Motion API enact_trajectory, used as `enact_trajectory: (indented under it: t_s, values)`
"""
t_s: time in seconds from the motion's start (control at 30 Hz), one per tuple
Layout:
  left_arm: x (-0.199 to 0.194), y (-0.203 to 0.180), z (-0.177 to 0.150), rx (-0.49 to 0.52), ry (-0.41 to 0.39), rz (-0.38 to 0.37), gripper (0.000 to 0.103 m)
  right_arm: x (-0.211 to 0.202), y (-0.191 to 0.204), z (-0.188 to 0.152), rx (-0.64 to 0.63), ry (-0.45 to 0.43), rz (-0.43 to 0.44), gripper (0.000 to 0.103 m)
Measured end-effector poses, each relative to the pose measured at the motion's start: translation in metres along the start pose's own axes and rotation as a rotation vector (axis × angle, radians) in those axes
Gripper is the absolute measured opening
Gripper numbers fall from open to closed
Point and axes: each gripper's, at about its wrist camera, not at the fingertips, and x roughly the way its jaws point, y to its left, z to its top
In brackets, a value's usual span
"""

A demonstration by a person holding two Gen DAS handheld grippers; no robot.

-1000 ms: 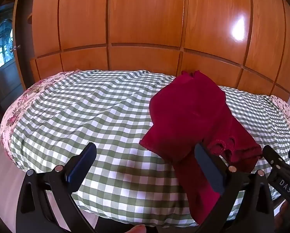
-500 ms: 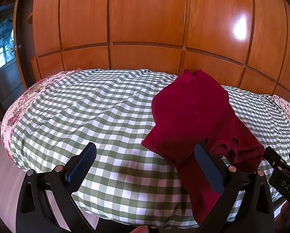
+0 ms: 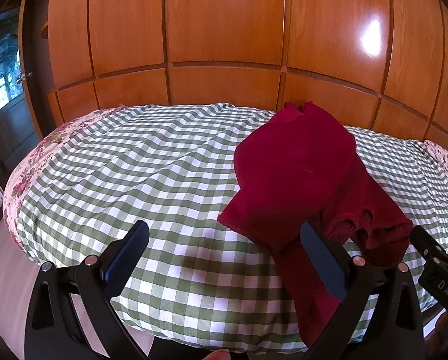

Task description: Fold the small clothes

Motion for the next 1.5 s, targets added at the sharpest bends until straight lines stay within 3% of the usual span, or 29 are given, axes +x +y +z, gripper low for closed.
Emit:
enact_trajectory:
  t_s: [1.0, 1.5]
  values:
    - [-0.002, 0.001, 0.003, -0.006, -0.005, 0.017, 0.101, -0.001, 0.004, 0.0, -0.016, -0.018, 0.047, 0.1]
    - [0.013, 0.004, 0.007, -0.01, 0.035, 0.016, 0.101, 0.012, 0.001, 0.002, -0.005, 0.016, 0.061, 0.1]
